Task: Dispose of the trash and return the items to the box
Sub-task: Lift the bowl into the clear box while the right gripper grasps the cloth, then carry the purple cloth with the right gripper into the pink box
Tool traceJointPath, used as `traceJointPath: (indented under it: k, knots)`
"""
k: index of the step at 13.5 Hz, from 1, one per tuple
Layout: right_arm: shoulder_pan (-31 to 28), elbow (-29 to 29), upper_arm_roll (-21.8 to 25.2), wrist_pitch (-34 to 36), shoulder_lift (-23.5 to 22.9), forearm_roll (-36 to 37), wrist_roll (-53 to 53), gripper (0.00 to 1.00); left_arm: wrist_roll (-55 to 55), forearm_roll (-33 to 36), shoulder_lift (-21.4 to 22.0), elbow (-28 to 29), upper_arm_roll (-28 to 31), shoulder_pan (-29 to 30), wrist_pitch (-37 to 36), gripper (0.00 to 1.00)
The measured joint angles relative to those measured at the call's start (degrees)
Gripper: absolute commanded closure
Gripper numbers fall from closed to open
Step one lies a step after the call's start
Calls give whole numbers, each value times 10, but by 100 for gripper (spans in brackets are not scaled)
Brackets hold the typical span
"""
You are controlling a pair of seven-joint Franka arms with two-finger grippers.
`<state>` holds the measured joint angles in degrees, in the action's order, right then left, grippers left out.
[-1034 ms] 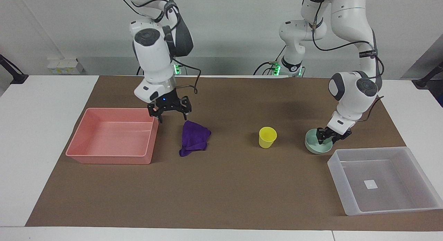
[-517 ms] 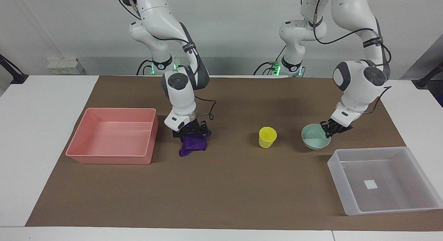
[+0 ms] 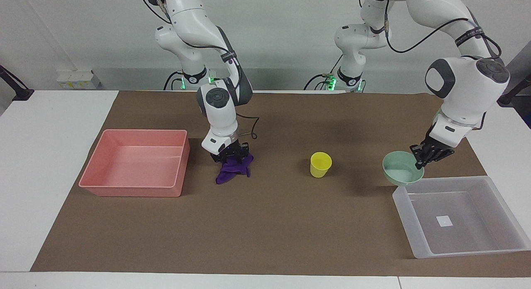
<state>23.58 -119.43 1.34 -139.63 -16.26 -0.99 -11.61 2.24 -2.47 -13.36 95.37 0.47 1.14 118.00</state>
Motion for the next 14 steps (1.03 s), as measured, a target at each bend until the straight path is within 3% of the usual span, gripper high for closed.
traceJointPath:
  k: [5, 9, 11, 14]
  knots:
    - [0, 5, 1, 25, 18, 0, -8, 100, 0, -1, -116, -149, 0, 39, -11, 100]
    - [-3, 48, 3, 102, 74, 0, -44, 100, 0, -2, -238, -275, -1, 61, -5, 100]
    - [-17, 82, 7, 162, 109, 2, -44, 100, 0, -2, -276, -299, -1, 72, 20, 100]
    - [-81, 121, 9, 215, 149, 21, -5, 100, 0, -12, -292, -302, -2, 83, 31, 100]
